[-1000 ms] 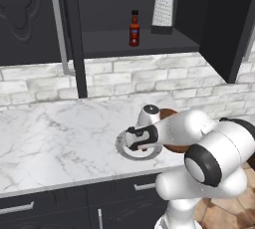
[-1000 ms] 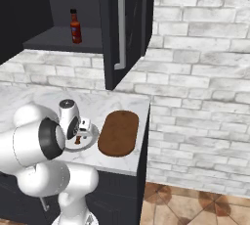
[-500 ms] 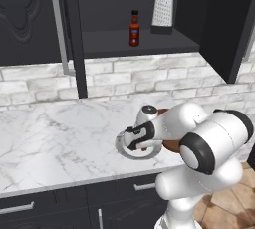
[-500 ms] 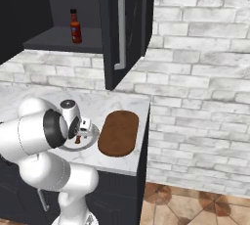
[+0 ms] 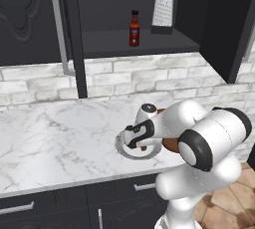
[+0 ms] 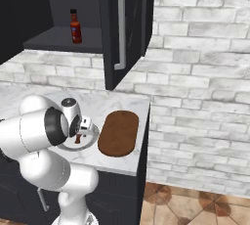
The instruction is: Pick the chicken drumstick from the plate and place it on the cutting board. Then pick the condiment bottle from the cabinet and place it next to the cutting board.
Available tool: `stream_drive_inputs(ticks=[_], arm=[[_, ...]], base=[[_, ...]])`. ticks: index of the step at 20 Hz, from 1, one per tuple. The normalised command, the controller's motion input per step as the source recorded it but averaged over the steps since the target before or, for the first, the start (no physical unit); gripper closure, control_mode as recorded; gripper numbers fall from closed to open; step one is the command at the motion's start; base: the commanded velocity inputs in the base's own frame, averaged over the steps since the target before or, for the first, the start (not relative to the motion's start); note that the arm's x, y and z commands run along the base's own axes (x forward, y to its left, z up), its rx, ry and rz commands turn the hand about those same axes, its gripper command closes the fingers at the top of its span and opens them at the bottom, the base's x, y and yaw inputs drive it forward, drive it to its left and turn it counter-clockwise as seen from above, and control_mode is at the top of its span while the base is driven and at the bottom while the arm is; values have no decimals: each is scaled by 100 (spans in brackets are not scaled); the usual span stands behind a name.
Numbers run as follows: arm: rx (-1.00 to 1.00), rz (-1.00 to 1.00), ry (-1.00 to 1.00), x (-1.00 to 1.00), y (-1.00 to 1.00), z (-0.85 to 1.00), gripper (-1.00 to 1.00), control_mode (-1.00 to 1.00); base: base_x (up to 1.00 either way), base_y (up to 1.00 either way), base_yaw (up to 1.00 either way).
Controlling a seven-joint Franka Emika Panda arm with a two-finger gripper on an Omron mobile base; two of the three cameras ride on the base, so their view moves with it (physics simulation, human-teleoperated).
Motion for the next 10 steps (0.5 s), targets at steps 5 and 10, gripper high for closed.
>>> stream_drive_inputs(ticks=[5,10], arm=[[0,0,0,0,0,0,100,-100],[0,2,0,0,0,0,100,-100]], base=[[0,0,0],[0,0,0]])
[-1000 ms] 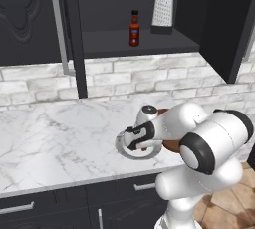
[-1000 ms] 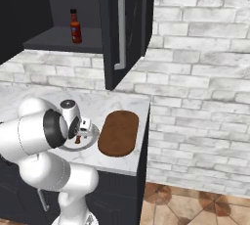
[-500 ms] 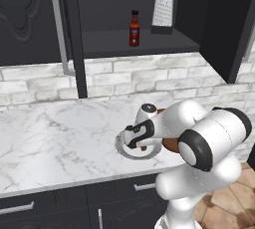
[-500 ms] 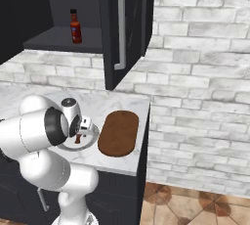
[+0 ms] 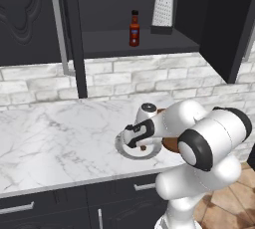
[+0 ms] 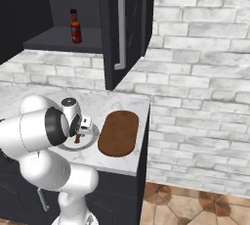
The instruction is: Pick the chicken drumstick from the plate and place it on the cutting board. Then pick the condiment bottle from the cabinet and place it next to the cutting board.
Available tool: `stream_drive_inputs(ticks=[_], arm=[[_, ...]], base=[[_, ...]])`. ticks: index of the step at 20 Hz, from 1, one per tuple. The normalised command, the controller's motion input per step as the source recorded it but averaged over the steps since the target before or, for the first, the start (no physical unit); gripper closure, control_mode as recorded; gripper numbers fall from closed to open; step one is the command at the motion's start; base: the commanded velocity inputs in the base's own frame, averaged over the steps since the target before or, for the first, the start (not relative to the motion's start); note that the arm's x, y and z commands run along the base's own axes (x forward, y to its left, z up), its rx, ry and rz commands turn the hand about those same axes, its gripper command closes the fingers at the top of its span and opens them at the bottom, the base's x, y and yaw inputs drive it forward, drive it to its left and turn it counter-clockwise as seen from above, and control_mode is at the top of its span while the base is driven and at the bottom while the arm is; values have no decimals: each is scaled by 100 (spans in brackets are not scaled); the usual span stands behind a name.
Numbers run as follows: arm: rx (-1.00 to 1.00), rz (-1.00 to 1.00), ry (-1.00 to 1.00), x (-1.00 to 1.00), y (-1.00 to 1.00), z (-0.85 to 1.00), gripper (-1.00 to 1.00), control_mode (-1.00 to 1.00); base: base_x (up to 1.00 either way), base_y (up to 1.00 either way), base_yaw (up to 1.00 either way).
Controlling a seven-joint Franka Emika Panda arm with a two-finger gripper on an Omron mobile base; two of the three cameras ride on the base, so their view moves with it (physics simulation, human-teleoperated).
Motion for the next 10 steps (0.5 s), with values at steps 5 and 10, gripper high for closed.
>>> stream_drive_inputs(ticks=[5,10], arm=[[0,0,0,-6,-3,9,100,-100],[0,0,0,-1,-10,26,100,-100]], base=[[0,0,0],[0,0,0]])
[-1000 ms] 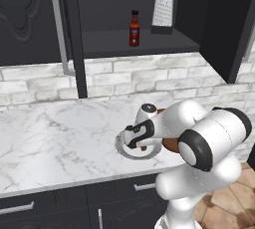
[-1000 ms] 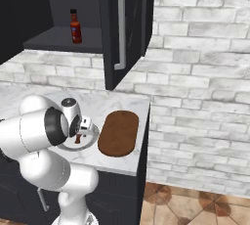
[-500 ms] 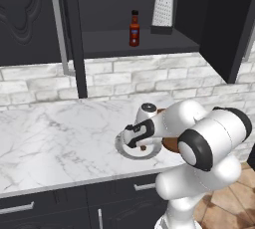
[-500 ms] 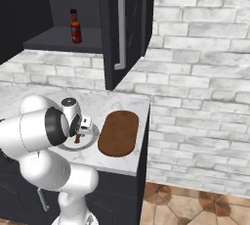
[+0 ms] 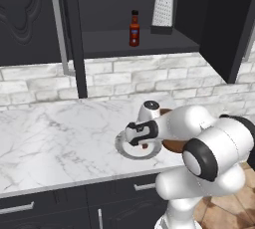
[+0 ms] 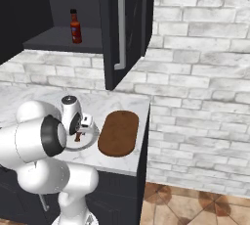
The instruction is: Pick the chicken drumstick from the plate and place it on the cutting board. Then pick the condiment bottle from the cabinet and place it next to the cutting board.
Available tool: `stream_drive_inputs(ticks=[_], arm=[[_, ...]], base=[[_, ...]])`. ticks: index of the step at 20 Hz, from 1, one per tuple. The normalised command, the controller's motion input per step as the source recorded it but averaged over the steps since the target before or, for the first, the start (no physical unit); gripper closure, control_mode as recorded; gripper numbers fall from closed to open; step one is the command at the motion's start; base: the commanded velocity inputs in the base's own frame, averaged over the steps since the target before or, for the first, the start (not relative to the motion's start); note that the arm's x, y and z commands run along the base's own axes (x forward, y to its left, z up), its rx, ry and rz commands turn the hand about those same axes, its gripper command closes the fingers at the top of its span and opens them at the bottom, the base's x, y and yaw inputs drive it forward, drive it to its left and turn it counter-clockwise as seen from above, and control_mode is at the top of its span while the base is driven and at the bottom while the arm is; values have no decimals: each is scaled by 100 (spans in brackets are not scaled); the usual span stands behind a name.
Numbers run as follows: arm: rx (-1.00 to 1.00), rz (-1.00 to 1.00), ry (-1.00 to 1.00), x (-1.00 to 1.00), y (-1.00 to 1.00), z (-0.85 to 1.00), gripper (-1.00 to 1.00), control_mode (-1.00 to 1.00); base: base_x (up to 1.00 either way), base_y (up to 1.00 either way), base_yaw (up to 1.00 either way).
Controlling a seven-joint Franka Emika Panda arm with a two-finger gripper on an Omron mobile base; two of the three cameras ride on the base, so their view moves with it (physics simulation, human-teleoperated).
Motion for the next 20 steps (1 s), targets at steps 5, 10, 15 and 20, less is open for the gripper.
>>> stream_drive_inputs(ticks=[5,10,15,20], arm=[[0,0,0,0,-14,24,100,-100],[-1,0,3,0,-21,18,100,-100],[-3,-1,5,0,-26,13,100,-100],[-4,-4,6,0,-35,13,100,-100]], base=[[0,0,0],[0,0,0],[0,0,0],[0,0,0]])
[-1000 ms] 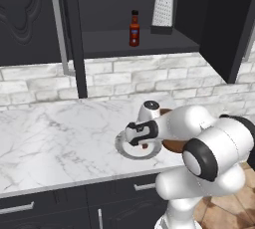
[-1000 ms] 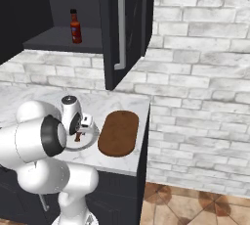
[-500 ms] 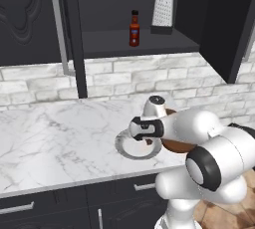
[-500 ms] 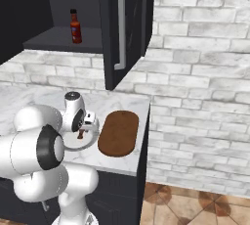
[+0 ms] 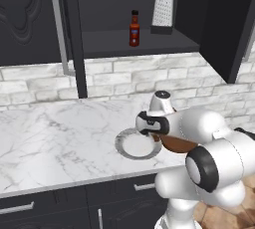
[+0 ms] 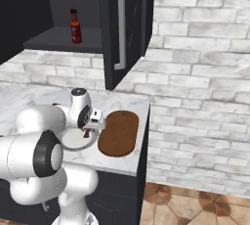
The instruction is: Pick the chicken drumstick from the plate and place it on the cutting board. Then pick the condiment bottle from the cabinet and place it next to the cutting board.
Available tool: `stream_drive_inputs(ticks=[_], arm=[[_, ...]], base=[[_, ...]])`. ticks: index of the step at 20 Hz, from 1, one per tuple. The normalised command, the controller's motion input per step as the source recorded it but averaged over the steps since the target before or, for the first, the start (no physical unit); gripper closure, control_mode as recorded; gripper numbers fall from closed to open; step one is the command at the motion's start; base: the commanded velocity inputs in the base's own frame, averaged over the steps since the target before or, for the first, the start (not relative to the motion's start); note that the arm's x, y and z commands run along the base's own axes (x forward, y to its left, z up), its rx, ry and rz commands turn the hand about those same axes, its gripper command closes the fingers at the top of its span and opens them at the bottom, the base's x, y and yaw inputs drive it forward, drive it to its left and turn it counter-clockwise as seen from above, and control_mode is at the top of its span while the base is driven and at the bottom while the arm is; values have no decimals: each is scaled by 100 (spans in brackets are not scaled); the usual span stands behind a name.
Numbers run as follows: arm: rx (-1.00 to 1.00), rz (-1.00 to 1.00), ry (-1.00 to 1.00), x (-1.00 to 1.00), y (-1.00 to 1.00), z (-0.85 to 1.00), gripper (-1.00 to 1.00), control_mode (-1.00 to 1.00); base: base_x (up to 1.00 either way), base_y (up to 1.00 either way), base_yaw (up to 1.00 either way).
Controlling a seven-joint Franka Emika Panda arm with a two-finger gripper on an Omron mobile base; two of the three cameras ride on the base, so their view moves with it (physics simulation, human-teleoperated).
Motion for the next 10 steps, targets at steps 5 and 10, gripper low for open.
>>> stream_drive_inputs(ticks=[5,10], arm=[[-3,-4,4,0,-39,13,100,-100],[-2,-3,1,0,-44,9,100,-100]], base=[[0,0,0],[0,0,0]])
